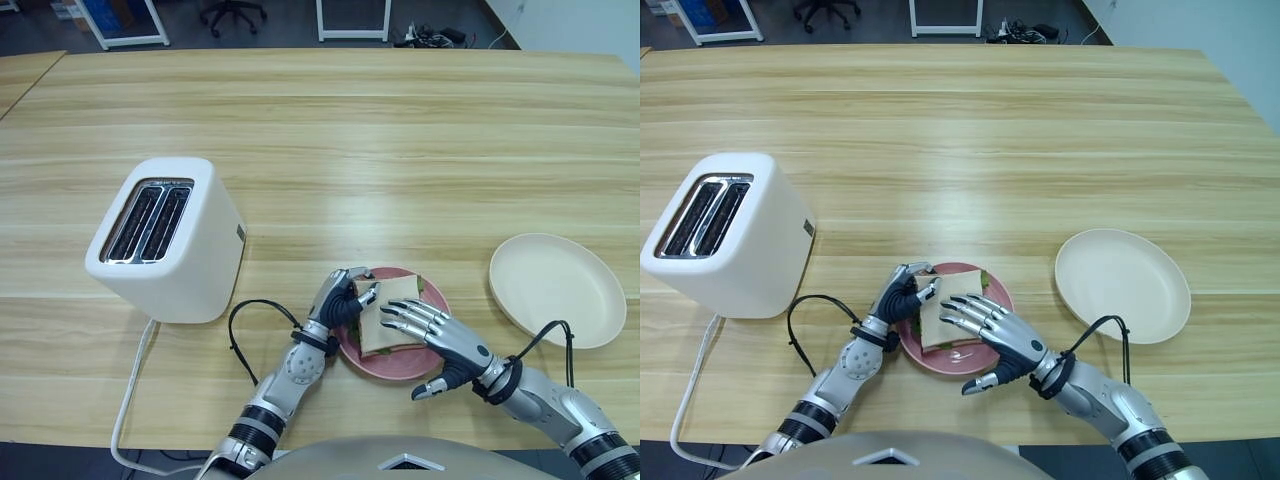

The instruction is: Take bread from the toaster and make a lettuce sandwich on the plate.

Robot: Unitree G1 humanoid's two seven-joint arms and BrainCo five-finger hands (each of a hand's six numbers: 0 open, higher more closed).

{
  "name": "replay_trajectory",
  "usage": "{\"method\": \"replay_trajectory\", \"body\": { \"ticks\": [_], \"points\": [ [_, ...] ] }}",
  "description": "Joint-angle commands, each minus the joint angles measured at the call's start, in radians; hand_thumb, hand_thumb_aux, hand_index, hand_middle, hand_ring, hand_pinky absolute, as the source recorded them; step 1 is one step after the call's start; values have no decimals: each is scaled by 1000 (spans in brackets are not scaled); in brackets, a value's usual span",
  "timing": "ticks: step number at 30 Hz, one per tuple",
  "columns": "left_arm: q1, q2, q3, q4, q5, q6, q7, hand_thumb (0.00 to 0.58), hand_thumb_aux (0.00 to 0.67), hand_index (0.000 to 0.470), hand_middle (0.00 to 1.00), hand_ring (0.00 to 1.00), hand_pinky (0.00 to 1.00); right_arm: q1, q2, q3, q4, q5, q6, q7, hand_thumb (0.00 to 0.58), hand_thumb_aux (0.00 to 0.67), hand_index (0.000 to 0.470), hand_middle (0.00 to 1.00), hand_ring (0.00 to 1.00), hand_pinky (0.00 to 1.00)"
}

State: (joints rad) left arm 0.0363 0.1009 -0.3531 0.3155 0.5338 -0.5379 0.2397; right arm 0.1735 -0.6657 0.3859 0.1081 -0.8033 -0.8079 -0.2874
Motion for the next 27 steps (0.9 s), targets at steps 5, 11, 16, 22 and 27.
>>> {"method": "replay_trajectory", "body": {
  "ticks": [5, 11, 16, 22, 27],
  "points": [
    [-8, 134, 30, -298, 425, 2, 333, 0, 0, 0, 0, 0, 0, 14, -21, 29, 146, -31, 107, 115, 0, 0, 0, 0, 0, 0],
    [-10, 240, 204, -425, 433, 72, 406, 0, 0, 0, 0, 0, 0, -33, -16, 49, 176, -18, 93, 127, 0, 0, 0, 0, 0, 0],
    [98, 328, 214, -466, 297, -64, 361, 0, 0, 0, 0, 0, 0, -96, 13, 56, 173, -50, 73, 64, 0, 0, 0, 0, 0, 0],
    [297, 484, 28, -408, 101, -280, 74, 580, 670, 470, 1000, 1000, 1000, -142, 234, -98, 40, 135, 43, -202, 580, 670, 470, 1000, 1000, 1000],
    [379, 503, -48, -400, 3, -246, -123, 580, 670, 470, 1000, 1000, 1000, -12, 182, -168, -76, 357, 4, -80, 580, 670, 470, 1000, 1000, 1000]
  ]
}}
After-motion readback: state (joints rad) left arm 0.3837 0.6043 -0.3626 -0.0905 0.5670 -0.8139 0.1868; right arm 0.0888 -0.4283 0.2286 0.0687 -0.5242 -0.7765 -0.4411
